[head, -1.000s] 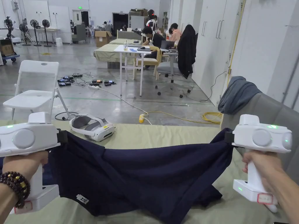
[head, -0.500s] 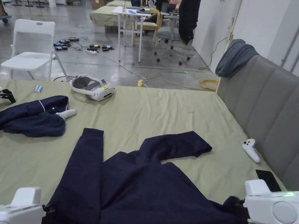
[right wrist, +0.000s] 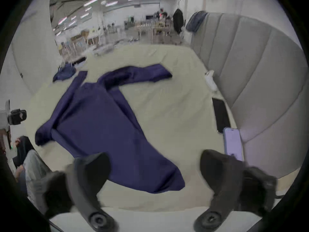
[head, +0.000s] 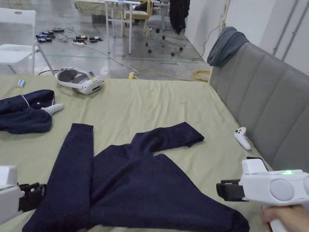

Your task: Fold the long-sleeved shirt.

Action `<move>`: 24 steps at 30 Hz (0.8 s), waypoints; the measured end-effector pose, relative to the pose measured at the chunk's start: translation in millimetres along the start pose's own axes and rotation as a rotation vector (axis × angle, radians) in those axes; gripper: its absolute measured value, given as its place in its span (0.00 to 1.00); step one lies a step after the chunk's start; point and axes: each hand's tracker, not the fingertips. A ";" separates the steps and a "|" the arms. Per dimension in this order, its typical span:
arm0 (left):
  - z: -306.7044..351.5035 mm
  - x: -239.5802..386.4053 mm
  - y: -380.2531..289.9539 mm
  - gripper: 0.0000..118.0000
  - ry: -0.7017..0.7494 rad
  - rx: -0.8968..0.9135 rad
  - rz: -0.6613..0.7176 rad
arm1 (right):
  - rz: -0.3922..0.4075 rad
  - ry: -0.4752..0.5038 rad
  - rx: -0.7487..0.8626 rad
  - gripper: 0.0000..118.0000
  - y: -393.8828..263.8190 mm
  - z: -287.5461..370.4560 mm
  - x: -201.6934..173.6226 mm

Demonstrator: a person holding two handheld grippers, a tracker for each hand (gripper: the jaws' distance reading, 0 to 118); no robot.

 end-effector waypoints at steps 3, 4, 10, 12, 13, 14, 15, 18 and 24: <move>-2.7 10.7 13.7 0.03 0.006 0.041 -0.034 | -0.011 -0.012 0.026 0.00 6.6 1.8 -4.2; -1.0 19.8 19.6 0.03 -0.013 0.037 -0.039 | -0.005 -0.026 0.021 0.00 5.8 0.5 -1.9; -20.6 50.2 46.8 0.03 -0.071 0.052 -0.089 | -0.091 -0.053 -0.132 0.82 -22.3 -32.1 12.7; -38.9 61.5 57.9 0.03 -0.099 0.049 -0.113 | -0.079 -0.063 -0.172 0.62 -31.1 -45.2 16.7; -52.1 68.0 65.7 0.03 -0.119 0.044 -0.120 | -0.093 -0.074 -0.191 0.57 -38.0 -55.6 19.3; -64.9 74.6 73.0 0.03 -0.135 0.037 -0.127 | -0.115 -0.082 -0.217 0.58 -43.6 -65.1 22.1; -77.5 80.8 79.2 0.03 -0.152 0.029 -0.143 | -0.127 -0.084 -0.243 0.58 -44.0 -72.0 24.0; -130.1 92.1 104.4 0.03 -0.169 -0.019 -0.172 | -0.158 -0.082 -0.283 0.48 -53.0 -93.6 27.2; -232.9 111.6 134.0 0.10 -0.209 -0.152 -0.176 | -0.070 -0.071 -0.320 0.18 -54.6 -111.7 4.2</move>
